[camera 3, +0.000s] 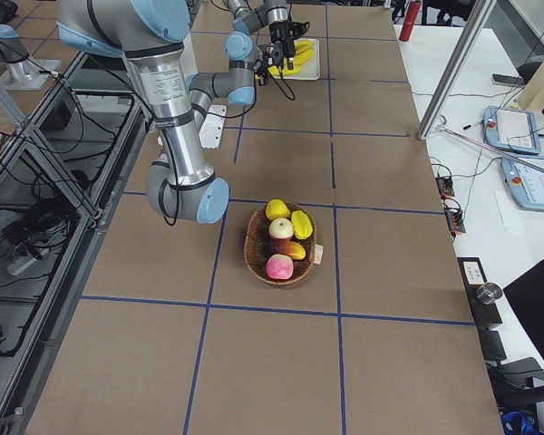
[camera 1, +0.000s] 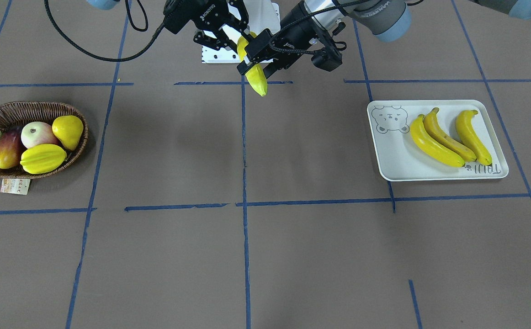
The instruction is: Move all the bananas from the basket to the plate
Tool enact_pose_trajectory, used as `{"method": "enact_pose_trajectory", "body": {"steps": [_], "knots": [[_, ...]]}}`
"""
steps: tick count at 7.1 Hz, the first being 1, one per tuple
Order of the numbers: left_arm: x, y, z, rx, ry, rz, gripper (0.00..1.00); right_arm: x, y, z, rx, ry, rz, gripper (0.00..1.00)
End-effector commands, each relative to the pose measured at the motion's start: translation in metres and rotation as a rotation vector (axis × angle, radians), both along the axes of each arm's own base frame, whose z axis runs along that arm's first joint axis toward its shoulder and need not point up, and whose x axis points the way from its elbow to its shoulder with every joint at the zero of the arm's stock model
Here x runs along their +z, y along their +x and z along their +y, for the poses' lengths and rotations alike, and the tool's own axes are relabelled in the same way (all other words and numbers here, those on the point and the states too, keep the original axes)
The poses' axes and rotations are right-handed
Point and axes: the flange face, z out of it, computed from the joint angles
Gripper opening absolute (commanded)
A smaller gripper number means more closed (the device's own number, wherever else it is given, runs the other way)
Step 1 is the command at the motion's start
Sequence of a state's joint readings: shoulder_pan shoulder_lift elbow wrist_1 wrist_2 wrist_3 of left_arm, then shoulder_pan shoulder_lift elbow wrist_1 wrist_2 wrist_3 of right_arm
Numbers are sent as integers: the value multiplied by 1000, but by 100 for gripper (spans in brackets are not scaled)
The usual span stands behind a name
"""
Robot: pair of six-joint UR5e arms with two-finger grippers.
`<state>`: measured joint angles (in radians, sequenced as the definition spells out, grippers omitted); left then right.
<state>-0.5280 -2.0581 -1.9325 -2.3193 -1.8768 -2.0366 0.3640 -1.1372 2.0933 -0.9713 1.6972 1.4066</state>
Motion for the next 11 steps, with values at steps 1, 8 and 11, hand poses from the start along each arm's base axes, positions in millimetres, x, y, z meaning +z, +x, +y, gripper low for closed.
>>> {"method": "enact_pose_trajectory", "body": {"steps": [1,8,11], "knots": [[-2,-4,4,1,12,7,5,0,0,1,-1,-1,2,2],[26,-13,-16,-38,-18,-59,0,-5,17,2,8,-18,-17,100],[106,-19,-55,-38,-4,-501,0,37,42,-19,67,-49,56,100]]}}
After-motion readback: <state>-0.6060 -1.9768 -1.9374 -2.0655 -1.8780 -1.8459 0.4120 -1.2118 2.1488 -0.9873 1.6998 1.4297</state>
